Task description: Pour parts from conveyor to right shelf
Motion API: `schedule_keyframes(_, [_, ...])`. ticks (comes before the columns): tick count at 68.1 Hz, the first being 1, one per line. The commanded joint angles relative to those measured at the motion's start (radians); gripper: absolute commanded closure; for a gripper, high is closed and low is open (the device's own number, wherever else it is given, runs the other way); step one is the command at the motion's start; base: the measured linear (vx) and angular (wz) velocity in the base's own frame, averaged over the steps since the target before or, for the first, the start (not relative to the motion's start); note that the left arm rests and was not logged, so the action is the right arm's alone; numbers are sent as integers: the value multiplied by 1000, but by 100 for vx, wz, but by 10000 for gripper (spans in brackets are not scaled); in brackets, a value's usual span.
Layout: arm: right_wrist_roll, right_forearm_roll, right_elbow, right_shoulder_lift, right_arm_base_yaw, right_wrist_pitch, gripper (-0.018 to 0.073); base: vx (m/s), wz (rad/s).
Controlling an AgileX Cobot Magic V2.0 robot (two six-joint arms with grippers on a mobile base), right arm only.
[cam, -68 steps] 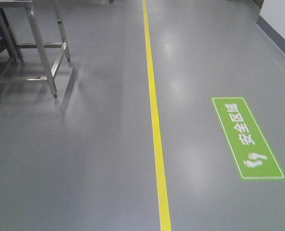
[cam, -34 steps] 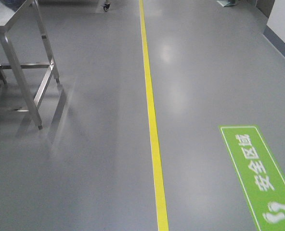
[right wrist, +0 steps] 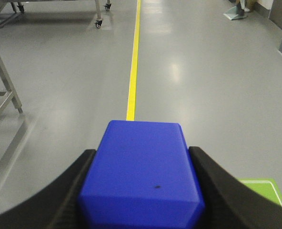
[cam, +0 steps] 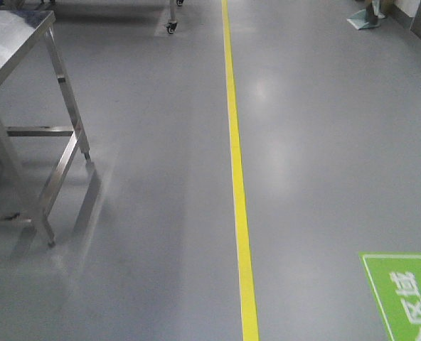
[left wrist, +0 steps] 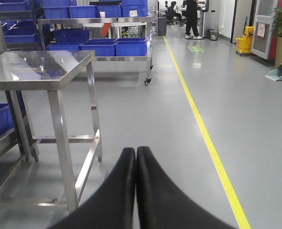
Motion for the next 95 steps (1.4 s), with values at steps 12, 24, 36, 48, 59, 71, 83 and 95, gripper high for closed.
schedule_keyframes(12, [-1, -13, -29, 14, -1, -80, 562, 72, 6])
schedule_keyframes(24, [-1, -13, -29, 14, -1, -80, 562, 72, 0])
schedule_keyframes(36, [-1, -13, -29, 14, -1, -80, 562, 71, -2])
schedule_keyframes(48, [-1, -13, -29, 14, -1, -80, 562, 70, -2])
schedule_keyframes(59, [-1, -13, -29, 14, -1, -80, 562, 71, 0])
schedule_keyframes(71, [-1, -13, -29, 14, -1, -80, 562, 71, 6])
schedule_keyframes(83, [-1, -13, -29, 14, -1, -80, 562, 71, 7])
schedule_keyframes(95, [-1, -13, -29, 14, -1, -80, 562, 71, 4])
